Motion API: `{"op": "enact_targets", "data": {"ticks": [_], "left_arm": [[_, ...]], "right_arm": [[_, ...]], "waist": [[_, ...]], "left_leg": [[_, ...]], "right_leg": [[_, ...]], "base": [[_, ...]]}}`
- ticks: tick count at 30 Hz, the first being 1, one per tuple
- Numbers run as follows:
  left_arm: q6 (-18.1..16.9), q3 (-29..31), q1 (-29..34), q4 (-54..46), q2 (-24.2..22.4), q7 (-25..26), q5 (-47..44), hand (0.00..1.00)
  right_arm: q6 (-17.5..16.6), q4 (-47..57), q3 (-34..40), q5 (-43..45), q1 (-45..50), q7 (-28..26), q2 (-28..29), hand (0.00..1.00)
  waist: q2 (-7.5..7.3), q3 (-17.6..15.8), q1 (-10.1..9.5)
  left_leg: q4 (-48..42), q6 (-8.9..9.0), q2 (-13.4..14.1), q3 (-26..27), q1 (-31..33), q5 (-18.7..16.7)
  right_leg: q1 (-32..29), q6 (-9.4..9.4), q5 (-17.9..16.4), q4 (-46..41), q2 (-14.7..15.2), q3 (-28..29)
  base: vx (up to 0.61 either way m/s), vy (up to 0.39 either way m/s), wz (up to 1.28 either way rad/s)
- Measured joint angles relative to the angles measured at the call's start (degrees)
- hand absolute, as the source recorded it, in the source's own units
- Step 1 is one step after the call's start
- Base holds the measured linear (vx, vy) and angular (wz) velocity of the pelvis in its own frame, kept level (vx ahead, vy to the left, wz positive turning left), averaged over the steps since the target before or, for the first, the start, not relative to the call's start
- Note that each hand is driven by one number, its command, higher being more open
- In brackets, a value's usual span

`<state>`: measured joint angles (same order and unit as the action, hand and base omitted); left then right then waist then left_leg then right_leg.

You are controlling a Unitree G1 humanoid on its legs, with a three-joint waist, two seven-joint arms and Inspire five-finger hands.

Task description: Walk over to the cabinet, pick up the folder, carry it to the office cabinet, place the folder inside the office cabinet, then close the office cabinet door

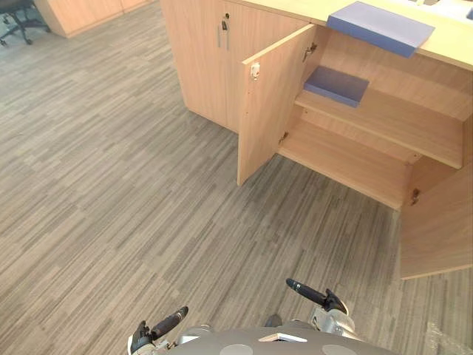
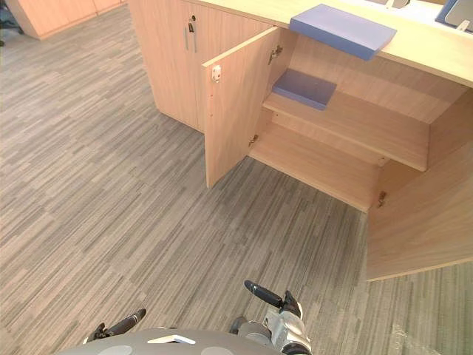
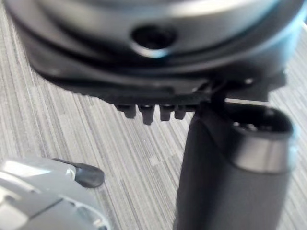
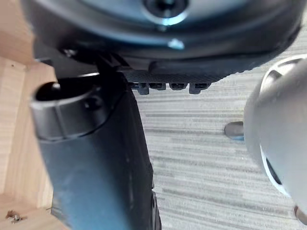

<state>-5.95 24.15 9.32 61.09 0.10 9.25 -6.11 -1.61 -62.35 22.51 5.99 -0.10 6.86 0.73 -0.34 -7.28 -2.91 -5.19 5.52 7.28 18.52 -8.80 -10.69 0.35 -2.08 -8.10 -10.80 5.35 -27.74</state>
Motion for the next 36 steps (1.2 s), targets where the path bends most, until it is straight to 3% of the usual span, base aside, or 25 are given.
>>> {"op": "enact_targets", "data": {"ticks": [2,5,6,7,8,9,10,12,13,14,16,18,21,24,25,27,29,30,31,33,36], "left_arm": [[0.2,-0.1,0.1,-1.0,-0.2,-0.1,0.0,1.00],[1.0,0.2,0.3,-3.1,-1.0,-0.2,0.0,1.00],[1.1,0.3,0.5,-3.2,-1.4,-0.2,-0.1,1.00],[1.1,0.4,0.9,-3.6,-1.1,-0.5,-0.1,1.00],[1.1,0.2,1.2,-4.1,-0.5,-0.7,-0.1,1.00],[1.0,-0.4,1.2,-5.6,-0.5,-1.1,-0.1,1.00],[0.8,-0.8,1.2,-6.6,-1.1,-1.2,-0.2,1.00],[0.7,-0.8,1.6,-7.9,-1.5,-1.1,-0.3,1.00],[0.6,-1.0,2.4,-8.3,-2.3,-1.0,-0.3,1.00],[0.8,-1.4,2.1,-7.0,-2.0,-0.9,-0.3,1.00],[0.5,-1.2,1.9,-7.6,-1.2,-0.9,-0.3,1.00],[0.1,-0.8,1.5,-8.2,-1.1,-1.1,-0.3,1.00],[0.0,0.6,1.8,-7.0,-2.3,-1.1,-0.3,1.00],[0.1,1.7,2.1,-5.1,-2.0,-1.2,-0.3,1.00],[0.1,1.7,2.2,-4.6,-2.1,-1.0,-0.3,1.00],[0.1,1.6,3.3,-3.1,-2.9,-0.7,-0.6,1.00],[0.1,1.2,4.7,-2.1,-3.1,-0.7,-0.6,1.00],[0.2,1.0,4.8,-1.1,-2.5,-0.7,-0.5,1.00],[0.2,0.7,4.7,-0.6,-2.0,-0.6,-0.5,1.00],[0.1,-1.0,3.8,-0.5,-1.1,-0.7,-0.5,1.00],[-0.1,-3.9,3.1,-0.5,0.0,-0.9,-0.5,1.00]], "right_arm": [[0.0,0.2,-0.2,0.0,0.3,0.0,-0.4,1.00],[0.0,1.0,-3.0,0.0,1.1,-0.1,-1.5,1.00],[0.1,1.4,-4.5,0.0,1.5,0.0,-2.0,1.00],[0.1,1.4,-5.8,0.0,1.6,0.0,-1.6,1.00],[0.2,1.4,-6.2,0.0,1.6,0.0,-1.2,1.00],[0.5,1.3,-6.2,0.0,0.9,0.6,-1.4,1.00],[1.0,1.0,-6.1,0.0,0.2,1.1,-1.9,1.00],[1.4,0.1,-5.9,0.0,-1.1,1.1,-2.1,1.00],[1.3,0.7,-6.3,0.0,-0.9,1.1,-2.3,1.00],[1.5,0.7,-7.0,0.0,-1.2,1.0,-1.7,1.00],[1.5,0.8,-9.4,0.0,-1.5,0.1,0.3,1.00],[1.3,0.8,-10.3,0.0,-1.8,0.0,1.1,1.00],[0.9,1.3,-11.6,0.0,-3.1,-0.2,1.6,1.00],[1.0,0.9,-11.7,-0.1,-2.1,-0.3,0.2,1.00],[1.0,0.4,-11.7,-0.1,-1.7,-0.3,-0.1,1.00],[1.5,-0.3,-10.7,-1.2,0.0,-0.3,-2.2,1.00],[1.9,-0.4,-9.4,-1.2,-0.1,-0.7,-3.4,1.00],[1.8,-0.5,-9.4,-1.2,-0.4,-0.7,-3.8,1.00],[1.6,-1.0,-9.4,-1.2,-0.5,-0.7,-3.8,1.00],[1.2,-2.0,-9.4,-1.1,-1.2,-0.9,-3.2,1.00],[1.2,-2.2,-7.6,-1.0,-2.7,-1.3,-2.4,1.00]], "waist": [[0.25,-0.2,-0.02],[2.08,-0.7,-0.16],[2.79,-0.6,-0.32],[1.21,-0.4,-1.14],[0.65,-0.3,-1.67],[0.41,-0.5,-2.32],[0.72,-1.0,-3.23],[0.74,-2.2,-4.17],[2.29,-2.4,-4.61],[2.22,-3.0,-5.21],[-0.28,-2.3,-4.66],[-1.03,-2.5,-4.85],[0.62,-1.5,-4.92],[-0.05,-0.1,-4.90],[0.15,0.1,-4.97],[1.73,1.1,-5.50],[2.79,1.9,-4.25],[2.69,2.3,-3.19],[2.95,3.0,-2.86],[2.40,3.4,-2.66],[2.27,2.6,-1.44]], "left_leg": [[-17.2,-1.12,4.0,-0.1,4.5,-5.7],[-39.2,-3.73,9.2,-2.6,9.8,-4.3],[-48.0,-4.18,10.4,-4.4,12.5,0.9],[-55.9,-3.95,10.2,-6.1,16.2,9.6],[-59.2,-3.95,9.6,-7.0,18.6,7.4],[-62.2,-4.14,7.7,-9.1,23.4,-0.7],[-60.3,-4.33,5.2,-10.4,27.6,-5.4],[-50.2,-4.22,2.4,-11.0,29.8,-7.0],[-36.0,-3.97,1.5,-14.0,29.3,-4.9],[-31.2,-3.58,0.1,-13.8,27.3,-1.1],[-27.0,-4.12,-2.5,-13.7,25.8,-0.2],[-25.7,-4.56,-4.6,-13.5,24.3,0.1],[-24.2,-5.37,-6.3,-13.3,22.1,-0.3],[-14.7,-6.74,-9.7,-11.5,17.5,1.5],[-12.3,-6.89,-10.4,-10.9,16.1,1.9],[-4.3,-6.94,-12.5,-10.5,10.1,3.3],[-1.1,-7.80,-13.2,-9.1,6.6,4.8],[0.1,-8.77,-13.4,-8.3,5.0,5.2],[1.4,-9.74,-13.3,-7.9,4.2,5.9],[1.5,-9.87,-12.4,-7.9,3.6,6.2],[0.4,-9.36,-10.5,-9.6,3.6,6.2]], "right_leg": [[3.9,0.20,-0.2,2.2,-1.8,1.0],[8.6,0.30,-0.3,3.4,-4.1,1.6],[11.3,0.64,-0.5,4.9,-4.8,2.0],[13.9,1.18,-0.9,6.6,-4.0,3.7],[14.3,1.06,-1.4,7.0,-3.3,5.2],[14.7,1.06,-2.3,7.3,-2.0,7.8],[14.8,1.07,-2.3,6.7,-0.2,9.4],[14.8,-0.14,-3.0,3.8,3.0,10.6],[15.2,-2.95,-4.8,1.0,4.1,11.1],[16.2,-5.50,-7.1,0.0,5.8,12.7],[14.4,-4.53,-7.4,0.4,5.3,13.7],[14.1,-4.35,-6.8,1.7,3.9,13.7],[15.7,-5.21,-2.7,5.4,5.0,14.7],[13.6,-7.10,-1.5,4.2,9.0,15.5],[12.6,-7.10,-1.5,2.3,9.9,15.6],[5.8,-6.45,-1.1,-11.1,12.5,17.4],[0.4,-3.80,0.4,-22.7,15.3,15.7],[-0.5,-2.50,0.7,-26.6,17.9,11.3],[-1.3,-2.06,0.0,-26.7,18.6,7.3],[-1.5,-1.81,-2.3,-23.1,17.4,3.1],[-2.6,-2.11,-2.6,-14.0,13.2,3.1]], "base": [[0.30,-0.004,-0.43],[0.25,0.028,-0.55],[0.34,0.091,-0.75],[0.36,0.116,-0.83],[0.41,0.185,-0.85],[0.32,0.253,-0.84],[0.31,0.292,-0.80],[0.26,0.310,-0.74],[0.37,0.431,-0.78],[0.38,0.393,-0.48],[0.26,0.152,0.06],[0.21,0.079,0.24],[0.15,0.106,-0.21],[0.04,0.101,-0.43],[0.03,0.163,-0.61],[0.05,0.242,-0.84],[0.07,0.199,-0.59],[0.11,0.156,-0.30],[0.11,0.115,-0.26],[0.12,-0.007,-0.14],[0.07,-0.092,0.15]]}}
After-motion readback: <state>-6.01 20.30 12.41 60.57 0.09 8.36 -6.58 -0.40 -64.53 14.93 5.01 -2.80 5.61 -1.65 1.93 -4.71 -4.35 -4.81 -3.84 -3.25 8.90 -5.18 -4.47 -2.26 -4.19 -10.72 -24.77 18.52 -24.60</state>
